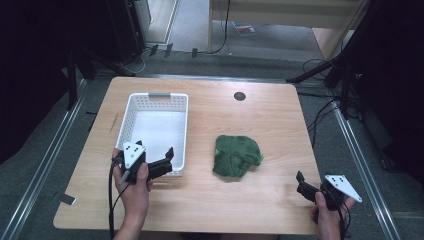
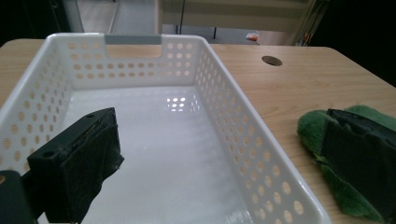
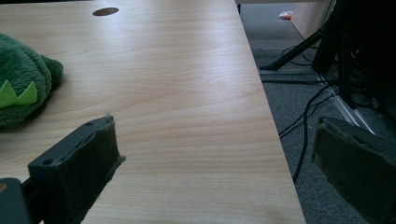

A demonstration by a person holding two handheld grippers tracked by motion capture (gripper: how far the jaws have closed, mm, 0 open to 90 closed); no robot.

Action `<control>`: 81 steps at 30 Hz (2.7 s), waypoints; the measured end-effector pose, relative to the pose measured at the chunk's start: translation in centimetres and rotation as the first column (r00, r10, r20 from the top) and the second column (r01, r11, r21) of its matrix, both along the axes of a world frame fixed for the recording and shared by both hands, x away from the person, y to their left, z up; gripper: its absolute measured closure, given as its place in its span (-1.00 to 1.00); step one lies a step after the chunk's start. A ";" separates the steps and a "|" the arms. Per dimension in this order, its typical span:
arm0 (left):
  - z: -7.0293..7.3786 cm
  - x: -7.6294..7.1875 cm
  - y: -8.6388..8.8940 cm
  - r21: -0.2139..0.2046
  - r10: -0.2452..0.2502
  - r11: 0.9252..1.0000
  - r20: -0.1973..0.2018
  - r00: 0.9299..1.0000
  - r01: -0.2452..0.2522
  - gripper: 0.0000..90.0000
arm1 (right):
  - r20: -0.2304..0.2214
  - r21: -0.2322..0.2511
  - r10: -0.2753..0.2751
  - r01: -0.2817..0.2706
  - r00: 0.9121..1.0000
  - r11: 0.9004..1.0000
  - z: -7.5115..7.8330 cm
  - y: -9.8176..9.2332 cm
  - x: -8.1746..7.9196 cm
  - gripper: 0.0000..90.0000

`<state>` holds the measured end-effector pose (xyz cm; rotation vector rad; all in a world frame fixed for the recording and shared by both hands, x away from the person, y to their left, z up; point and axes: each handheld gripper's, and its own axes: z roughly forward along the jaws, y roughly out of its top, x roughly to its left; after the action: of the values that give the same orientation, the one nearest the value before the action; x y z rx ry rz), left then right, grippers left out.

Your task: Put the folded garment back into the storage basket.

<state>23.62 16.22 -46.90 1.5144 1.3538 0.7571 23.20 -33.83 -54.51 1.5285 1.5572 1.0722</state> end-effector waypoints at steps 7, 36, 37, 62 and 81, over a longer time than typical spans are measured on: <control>0.3 0.5 -1.7 0.008 -0.031 0.999 -0.005 0.999 0.031 -1.00 | 0.001 0.000 0.002 -0.002 1.000 1.000 0.0 0.0 0.0 -0.98; -0.7 2.8 -11.9 0.020 -0.160 0.987 -0.088 0.983 0.162 -1.00 | -0.008 0.001 0.006 -0.006 1.000 1.000 0.0 0.0 0.1 -0.98; -0.7 2.8 -11.9 0.020 -0.160 0.987 -0.088 0.983 0.162 -1.00 | -0.008 0.001 0.006 -0.006 1.000 1.000 0.0 0.0 0.1 -0.98; -4.0 5.0 -17.5 0.009 -0.247 0.967 -0.180 0.952 0.253 -1.00 | -0.019 -0.010 -0.005 0.004 1.000 1.000 0.0 0.1 0.1 -0.98; -7.7 6.4 -19.4 0.093 -0.226 0.961 -0.287 0.931 0.262 -1.00 | -0.027 -0.010 0.001 -0.002 1.000 1.000 0.0 0.1 0.2 -0.98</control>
<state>30.05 -3.13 -54.58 1.9068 1.2989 0.4979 23.40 -33.74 -54.54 1.5409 1.5798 1.0473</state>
